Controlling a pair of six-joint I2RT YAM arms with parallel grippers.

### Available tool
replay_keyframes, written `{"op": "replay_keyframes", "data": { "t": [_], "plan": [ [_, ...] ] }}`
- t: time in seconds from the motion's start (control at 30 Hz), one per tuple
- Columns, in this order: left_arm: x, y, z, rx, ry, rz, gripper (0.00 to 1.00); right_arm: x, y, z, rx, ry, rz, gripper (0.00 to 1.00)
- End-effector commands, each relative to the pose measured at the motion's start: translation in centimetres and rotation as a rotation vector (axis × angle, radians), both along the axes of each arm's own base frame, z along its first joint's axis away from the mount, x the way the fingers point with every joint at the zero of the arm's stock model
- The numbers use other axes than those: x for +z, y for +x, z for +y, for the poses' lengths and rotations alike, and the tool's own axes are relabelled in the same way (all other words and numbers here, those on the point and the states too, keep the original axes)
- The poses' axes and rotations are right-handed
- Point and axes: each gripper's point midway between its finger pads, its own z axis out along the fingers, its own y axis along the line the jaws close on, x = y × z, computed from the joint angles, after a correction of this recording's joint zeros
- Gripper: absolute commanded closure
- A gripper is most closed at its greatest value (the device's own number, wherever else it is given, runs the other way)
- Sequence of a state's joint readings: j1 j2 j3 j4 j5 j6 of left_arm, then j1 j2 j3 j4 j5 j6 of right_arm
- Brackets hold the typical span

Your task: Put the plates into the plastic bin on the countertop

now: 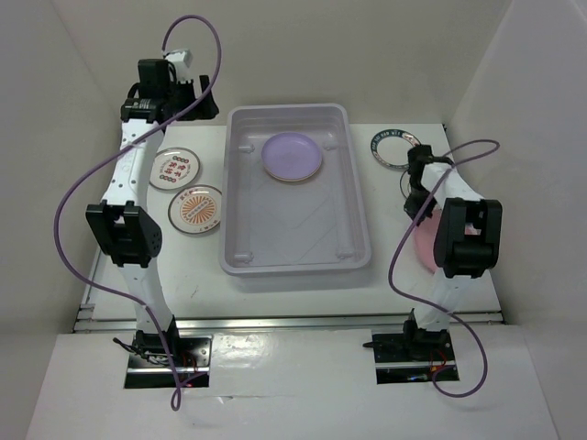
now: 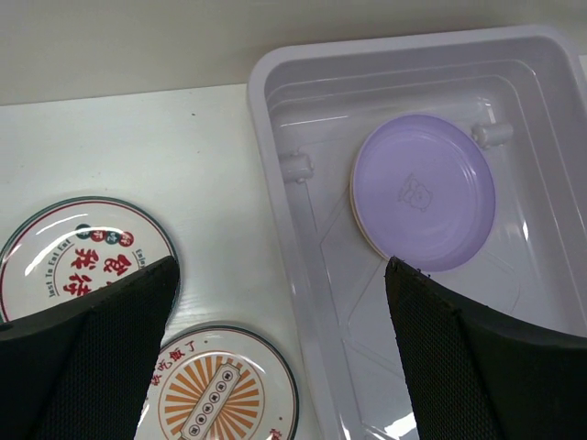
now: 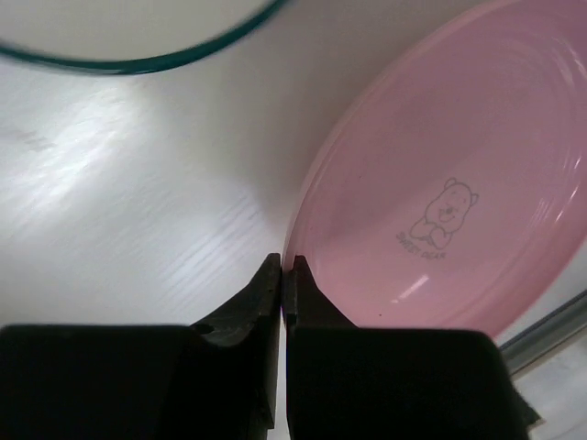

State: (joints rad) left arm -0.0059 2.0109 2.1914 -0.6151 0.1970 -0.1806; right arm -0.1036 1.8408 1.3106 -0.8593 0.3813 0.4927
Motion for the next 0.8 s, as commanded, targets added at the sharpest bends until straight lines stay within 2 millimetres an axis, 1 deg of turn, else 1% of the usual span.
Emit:
{"op": "replay_keyframes", "data": {
  "t": [0.0, 0.03, 0.07, 0.1, 0.13, 0.17, 0.23, 0.27, 0.3, 0.33, 0.37, 0.4, 0.43, 0.47, 0.5, 0.53, 0.57, 0.6, 0.63, 0.67, 0.7, 0.73, 0.77],
  "plan": [
    [5.4, -1.1, 1.5, 0.028, 0.025, -0.117, 0.01, 6.2, 3.1, 4.9, 0.06, 0.036, -0.143, 1.0],
    [5.4, -1.1, 2.0, 0.029, 0.02, -0.117, 0.01, 7.8, 4.1, 5.3, 0.07, 0.036, -0.182, 1.0],
    [5.4, -1.1, 2.0, 0.029, 0.02, -0.117, 0.01, 10.8, 6.8, 5.5, 0.074, 0.046, -0.276, 1.0],
    [5.4, -1.1, 1.7, 0.02, 0.006, -0.115, 0.01, 12.5, 8.2, 6.2, 0.101, 0.045, -0.325, 1.0],
    [5.5, -1.1, 2.0, 0.021, 0.003, -0.115, 0.01, 13.3, 9.8, 6.8, 0.155, 0.011, -0.349, 1.0],
    [5.5, -1.1, 2.1, 0.021, 0.003, -0.115, 0.01, 17.0, 12.8, 7.4, 0.187, 0.003, -0.471, 1.0],
    [5.5, -1.3, 2.0, 0.021, 0.003, -0.113, 0.01, 19.6, 15.9, 8.2, 0.253, -0.03, -0.554, 1.0],
    [5.5, -1.3, 2.1, 0.017, 0.011, -0.115, 0.01, 22.3, 18.7, 8.6, 0.306, -0.082, -0.632, 1.0],
    [5.0, -1.3, 2.2, 0.025, 0.014, -0.105, 0.01, 23.4, 19.9, 8.9, 0.331, -0.104, -0.663, 1.0],
    [5.5, -1.5, 2.3, 0.022, 0.023, -0.116, 0.01, 24.6, 21.1, 9.5, 0.357, -0.116, -0.698, 1.0],
    [5.4, -1.5, 2.5, 0.033, 0.028, -0.116, 0.01, 23.8, 23.2, 10.7, 0.423, -0.13, -0.701, 1.0],
    [5.5, -1.7, 2.7, 0.046, 0.035, -0.115, 0.01, 27.1, 24.5, 11.8, 0.463, -0.127, -0.804, 1.0],
    [5.5, -1.6, 2.9, 0.056, 0.039, -0.115, 0.01, 27.2, 25.3, 13.0, 0.515, -0.117, -0.832, 1.0],
    [5.5, -1.6, 3.3, 0.074, 0.048, -0.115, 0.01, 27.5, 26.0, 15.7, 0.622, -0.07, -0.868, 1.0],
    [5.6, -1.8, 3.3, 0.074, 0.048, -0.115, 0.01, 27.5, 27.1, 17.4, 0.673, -0.04, -0.93, 1.0],
    [4.8, -2.0, 3.4, 0.083, 0.053, -0.093, 0.01, 27.4, 27.5, 18.5, 0.715, 0.002, -0.964, 1.0],
    [4.8, -1.9, 4.0, 0.088, 0.063, -0.095, 0.01, 27.4, 27.6, 20.3, 0.789, 0.044, -0.99, 1.0],
    [5.0, -2.2, 4.0, 0.088, 0.063, -0.096, 0.01, 27.1, 27.8, 23.1, 0.913, 0.139, -1.045, 1.0],
    [5.0, -2.2, 4.0, 0.088, 0.063, -0.096, 0.01, 27.1, 27.7, 24.9, 0.974, 0.165, -1.068, 1.0],
    [5.2, -2.6, 3.9, 0.088, 0.063, -0.095, 0.01, 27.1, 27.4, 27.1, 1.026, 0.18, -1.083, 1.0],
    [4.8, -2.6, 3.9, 0.088, 0.063, -0.084, 0.01, 25.8, 27.9, 28.4, 1.061, 0.176, -1.065, 1.0],
    [4.3, -2.6, 3.9, 0.087, 0.063, -0.073, 0.01, 27.5, 28.0, 29.5, 1.089, 0.162, -1.104, 1.0],
    [4.9, -2.9, 3.9, 0.088, 0.063, -0.085, 0.01, 27.7, 28.1, 30.7, 1.113, 0.16, -1.116, 1.0]
  ]
}}
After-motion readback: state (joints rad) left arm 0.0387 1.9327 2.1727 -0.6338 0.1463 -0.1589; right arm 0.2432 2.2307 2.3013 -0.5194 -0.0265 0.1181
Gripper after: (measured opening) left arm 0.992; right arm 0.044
